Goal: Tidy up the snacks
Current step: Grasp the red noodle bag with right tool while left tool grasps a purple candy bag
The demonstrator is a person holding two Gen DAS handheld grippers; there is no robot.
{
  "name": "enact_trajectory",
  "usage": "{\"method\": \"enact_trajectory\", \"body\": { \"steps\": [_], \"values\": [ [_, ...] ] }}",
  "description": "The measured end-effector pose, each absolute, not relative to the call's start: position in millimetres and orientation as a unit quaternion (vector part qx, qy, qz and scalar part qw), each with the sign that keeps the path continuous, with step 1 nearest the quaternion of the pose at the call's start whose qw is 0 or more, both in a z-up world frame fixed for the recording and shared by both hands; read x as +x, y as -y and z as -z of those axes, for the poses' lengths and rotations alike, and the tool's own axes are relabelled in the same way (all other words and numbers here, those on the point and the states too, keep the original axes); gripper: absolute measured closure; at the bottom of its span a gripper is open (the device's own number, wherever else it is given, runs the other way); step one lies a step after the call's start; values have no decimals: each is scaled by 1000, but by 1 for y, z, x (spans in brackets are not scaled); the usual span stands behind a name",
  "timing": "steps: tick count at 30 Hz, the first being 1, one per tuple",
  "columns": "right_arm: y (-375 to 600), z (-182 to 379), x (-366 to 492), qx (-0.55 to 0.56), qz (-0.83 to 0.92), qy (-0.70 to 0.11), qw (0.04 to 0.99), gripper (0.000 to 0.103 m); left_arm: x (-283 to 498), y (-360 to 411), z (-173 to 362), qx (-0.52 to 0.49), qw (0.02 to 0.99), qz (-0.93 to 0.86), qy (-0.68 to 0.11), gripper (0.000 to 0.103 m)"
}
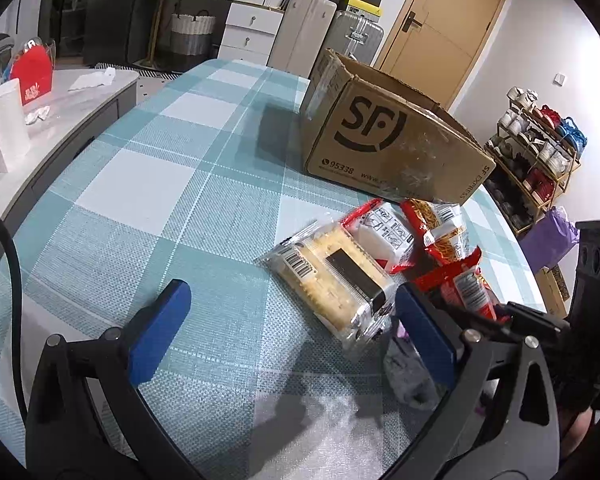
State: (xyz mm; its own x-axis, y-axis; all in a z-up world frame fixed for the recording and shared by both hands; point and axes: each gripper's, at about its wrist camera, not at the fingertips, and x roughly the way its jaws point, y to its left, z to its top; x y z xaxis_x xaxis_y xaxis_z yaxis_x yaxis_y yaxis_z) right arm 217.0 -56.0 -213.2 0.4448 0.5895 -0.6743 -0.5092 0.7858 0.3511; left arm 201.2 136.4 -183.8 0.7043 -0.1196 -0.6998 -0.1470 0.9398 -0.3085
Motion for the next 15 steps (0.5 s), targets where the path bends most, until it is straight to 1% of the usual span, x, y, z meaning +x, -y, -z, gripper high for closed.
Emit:
{"method": "enact_trajectory", "body": {
  "steps": [4,15],
  "values": [
    [56,207,210,47,-326,-398,856,77,202,-142,186,-191,902,-6,-387,1],
    [103,192,205,133,-335,-370,856,78,199,-148,188,-213,901,-5,-378,2]
  ]
}}
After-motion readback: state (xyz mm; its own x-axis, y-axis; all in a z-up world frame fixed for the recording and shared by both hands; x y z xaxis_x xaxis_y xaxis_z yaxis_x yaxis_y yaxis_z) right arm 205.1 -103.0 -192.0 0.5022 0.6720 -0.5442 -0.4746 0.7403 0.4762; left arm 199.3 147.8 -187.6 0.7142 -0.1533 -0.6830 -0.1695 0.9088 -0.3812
